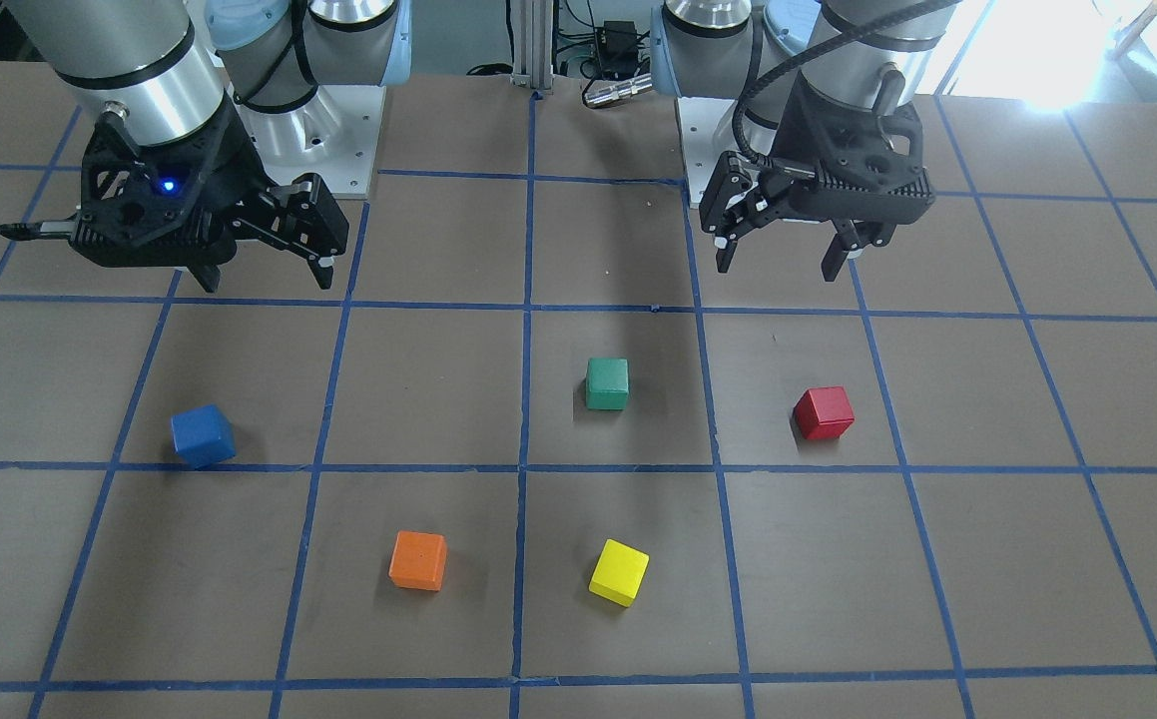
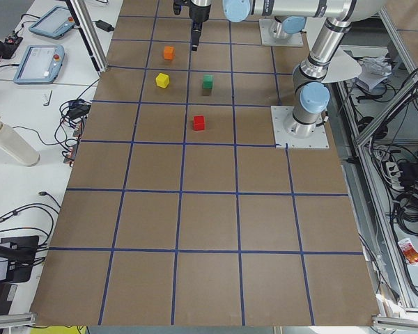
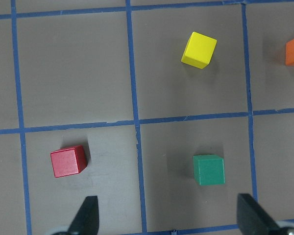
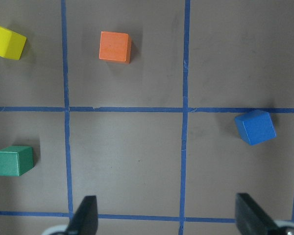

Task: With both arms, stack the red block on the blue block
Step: 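Move the left gripper down over the red cube, then close the left gripper on the red cube and lift it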

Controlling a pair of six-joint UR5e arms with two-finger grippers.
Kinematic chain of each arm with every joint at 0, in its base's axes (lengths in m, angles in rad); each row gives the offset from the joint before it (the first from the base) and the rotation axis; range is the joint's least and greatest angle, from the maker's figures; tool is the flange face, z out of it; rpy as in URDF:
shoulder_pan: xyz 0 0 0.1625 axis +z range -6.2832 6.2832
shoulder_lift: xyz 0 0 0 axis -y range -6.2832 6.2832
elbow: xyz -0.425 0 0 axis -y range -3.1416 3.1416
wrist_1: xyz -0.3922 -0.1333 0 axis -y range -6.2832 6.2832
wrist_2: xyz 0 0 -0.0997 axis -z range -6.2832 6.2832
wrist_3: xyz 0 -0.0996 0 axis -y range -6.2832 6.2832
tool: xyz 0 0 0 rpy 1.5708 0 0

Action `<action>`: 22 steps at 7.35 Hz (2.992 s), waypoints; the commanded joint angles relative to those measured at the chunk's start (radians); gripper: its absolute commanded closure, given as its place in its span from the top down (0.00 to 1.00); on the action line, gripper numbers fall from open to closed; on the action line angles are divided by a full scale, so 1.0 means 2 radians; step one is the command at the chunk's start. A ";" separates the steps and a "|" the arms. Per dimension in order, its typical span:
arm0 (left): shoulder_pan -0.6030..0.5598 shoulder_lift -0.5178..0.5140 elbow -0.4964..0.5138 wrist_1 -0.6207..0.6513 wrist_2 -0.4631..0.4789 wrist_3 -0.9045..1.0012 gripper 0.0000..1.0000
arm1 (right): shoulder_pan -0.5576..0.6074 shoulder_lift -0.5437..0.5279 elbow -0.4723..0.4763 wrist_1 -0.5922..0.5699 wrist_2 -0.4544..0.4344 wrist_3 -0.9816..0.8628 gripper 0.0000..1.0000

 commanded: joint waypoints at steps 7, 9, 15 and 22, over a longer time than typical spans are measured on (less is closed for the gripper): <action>0.081 -0.005 -0.020 -0.029 0.015 0.098 1.00 | -0.001 0.003 -0.006 -0.017 -0.015 -0.001 1.00; 0.146 -0.017 -0.089 -0.009 0.013 0.145 0.99 | -0.001 0.005 -0.009 -0.010 -0.033 -0.004 1.00; 0.150 -0.098 -0.224 0.220 0.018 0.141 1.00 | -0.002 0.006 -0.013 0.009 -0.033 -0.011 1.00; 0.154 -0.157 -0.223 0.266 0.043 0.142 0.65 | -0.002 0.006 -0.007 0.012 -0.033 -0.011 1.00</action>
